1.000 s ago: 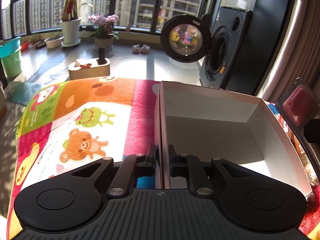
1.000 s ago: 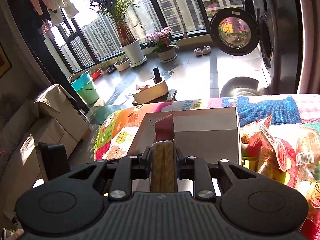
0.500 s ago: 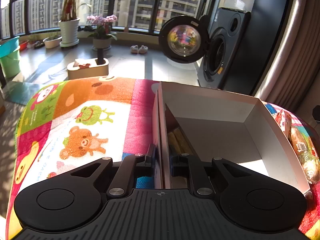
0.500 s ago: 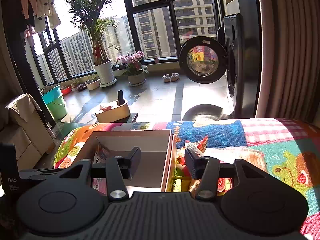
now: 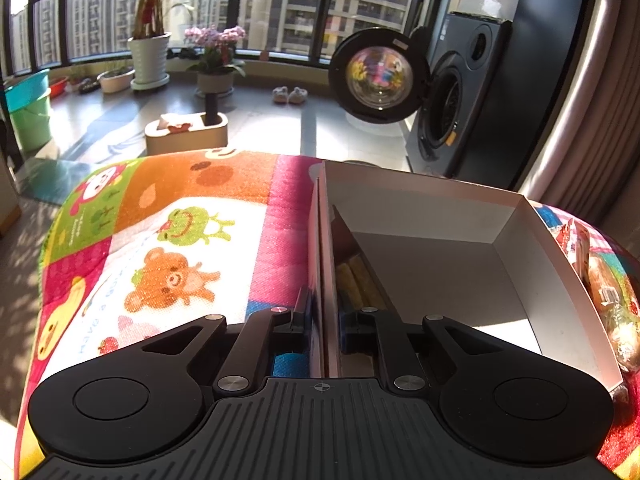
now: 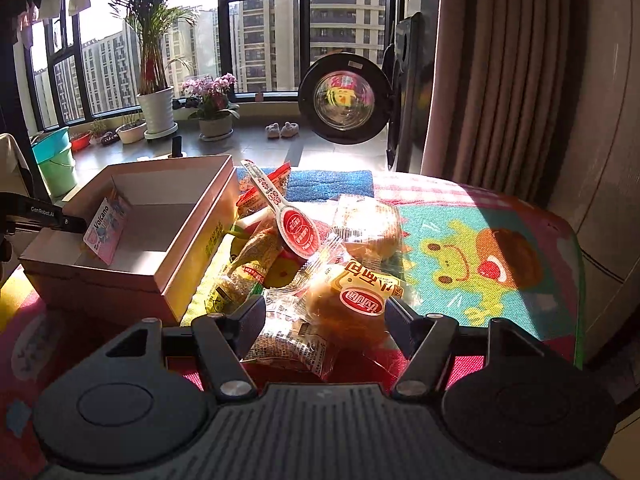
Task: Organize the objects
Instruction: 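Grasp the yellow bread-bun bag with the right tool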
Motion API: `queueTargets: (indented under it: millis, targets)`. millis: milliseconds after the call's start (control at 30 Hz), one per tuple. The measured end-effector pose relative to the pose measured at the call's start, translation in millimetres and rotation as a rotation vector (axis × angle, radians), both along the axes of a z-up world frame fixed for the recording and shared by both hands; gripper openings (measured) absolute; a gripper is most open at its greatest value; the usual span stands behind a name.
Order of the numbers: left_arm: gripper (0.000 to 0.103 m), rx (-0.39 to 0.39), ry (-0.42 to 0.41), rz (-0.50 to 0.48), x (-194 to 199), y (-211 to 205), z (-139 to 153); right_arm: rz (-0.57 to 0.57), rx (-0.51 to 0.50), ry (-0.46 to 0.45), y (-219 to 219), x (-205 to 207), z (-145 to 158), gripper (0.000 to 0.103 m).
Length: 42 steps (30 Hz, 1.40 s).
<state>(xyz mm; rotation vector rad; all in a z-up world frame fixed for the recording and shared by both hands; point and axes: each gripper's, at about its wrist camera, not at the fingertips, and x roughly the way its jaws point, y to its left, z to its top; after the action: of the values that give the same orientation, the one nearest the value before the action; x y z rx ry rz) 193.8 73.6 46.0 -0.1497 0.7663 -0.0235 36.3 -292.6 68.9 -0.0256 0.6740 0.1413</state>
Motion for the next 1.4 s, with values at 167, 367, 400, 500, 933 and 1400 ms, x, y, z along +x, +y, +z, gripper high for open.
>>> queueTargets:
  millis: [167,367,400,500,933,1400]
  targets:
    - [0.013,0.001,0.005,-0.002,-2,0,0,0.049,0.115,0.032,16,25,4,0.066]
    - [0.013,0.0,0.008,-0.003,-4,-1,0,0.045,0.06,0.016,32,86,11,0.065]
    - [0.013,-0.003,0.007,-0.002,-5,-1,-1,0.035,0.045,0.017,34,100,9,0.064]
    - [0.013,-0.006,0.006,-0.001,-5,0,-1,0.026,0.018,-0.002,43,125,6,0.057]
    - [0.014,-0.012,0.009,0.0,-6,1,0,-0.051,0.053,0.004,20,133,13,0.015]
    - [0.014,-0.022,0.011,0.008,-6,0,0,-0.143,0.165,0.176,-75,59,-24,0.041]
